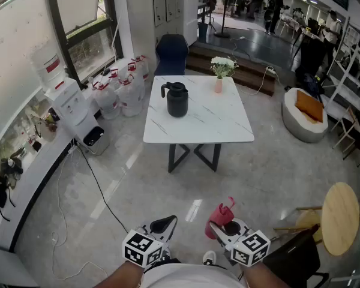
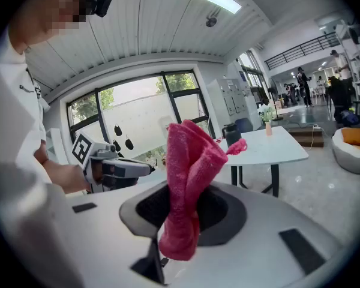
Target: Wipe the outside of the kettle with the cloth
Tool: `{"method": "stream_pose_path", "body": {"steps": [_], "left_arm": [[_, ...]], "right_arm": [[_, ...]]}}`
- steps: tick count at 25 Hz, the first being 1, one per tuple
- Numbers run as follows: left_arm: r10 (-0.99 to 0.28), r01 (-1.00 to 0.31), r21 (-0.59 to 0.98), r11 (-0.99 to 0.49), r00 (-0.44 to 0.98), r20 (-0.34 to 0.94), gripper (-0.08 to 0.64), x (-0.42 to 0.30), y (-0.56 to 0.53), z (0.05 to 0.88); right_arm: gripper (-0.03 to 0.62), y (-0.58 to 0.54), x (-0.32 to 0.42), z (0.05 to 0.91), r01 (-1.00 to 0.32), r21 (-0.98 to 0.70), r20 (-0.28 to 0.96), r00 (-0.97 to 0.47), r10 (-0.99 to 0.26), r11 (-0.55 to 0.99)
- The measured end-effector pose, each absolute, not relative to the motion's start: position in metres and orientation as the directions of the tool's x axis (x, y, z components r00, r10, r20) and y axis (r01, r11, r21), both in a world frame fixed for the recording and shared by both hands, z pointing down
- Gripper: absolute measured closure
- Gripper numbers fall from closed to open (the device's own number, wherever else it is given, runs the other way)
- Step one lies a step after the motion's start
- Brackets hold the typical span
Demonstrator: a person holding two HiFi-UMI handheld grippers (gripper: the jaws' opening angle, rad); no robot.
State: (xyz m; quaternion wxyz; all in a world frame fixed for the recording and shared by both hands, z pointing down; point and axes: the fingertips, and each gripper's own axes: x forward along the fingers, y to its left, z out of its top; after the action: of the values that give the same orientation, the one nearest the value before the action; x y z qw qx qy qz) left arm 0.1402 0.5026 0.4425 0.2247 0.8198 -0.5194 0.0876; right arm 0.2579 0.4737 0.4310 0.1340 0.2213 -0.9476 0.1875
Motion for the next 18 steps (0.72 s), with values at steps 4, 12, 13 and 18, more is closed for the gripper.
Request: {"method": "stream_pose_path", "body": {"steps": [4,12,13,18], "left_arm": [[-0.808,-0.888,0.272,-0.37,0.453,0.378,0.56,0.141,0.501,0.442],[-0.802,-0.885,0.272,-0.378,0.459,0.382,0.56,0.14,0.5,0.443],[-0.803,-0.886,0.272,-0.376,0.458,0.382,0.56,0.137,0.499,0.443],[-0.815,-0.889,0.276,-0.364,0.448,0.367,0.56,0.118,0.495,0.441]], "right_arm": [[0.486,0.473,0.257,0.432,-0.473,-0.294,0.34,-0.864,-0.372,0.831],[0.483,0.472,0.251,0.428,-0.458,-0.331,0.315,-0.878,-0.361,0.825],[0.48,0.473,0.248,0.427,-0.449,-0.34,0.311,-0.883,-0.352,0.826],[0.476,0.475,0.231,0.428,-0.436,-0.306,0.341,-0.88,-0.33,0.846]]}}
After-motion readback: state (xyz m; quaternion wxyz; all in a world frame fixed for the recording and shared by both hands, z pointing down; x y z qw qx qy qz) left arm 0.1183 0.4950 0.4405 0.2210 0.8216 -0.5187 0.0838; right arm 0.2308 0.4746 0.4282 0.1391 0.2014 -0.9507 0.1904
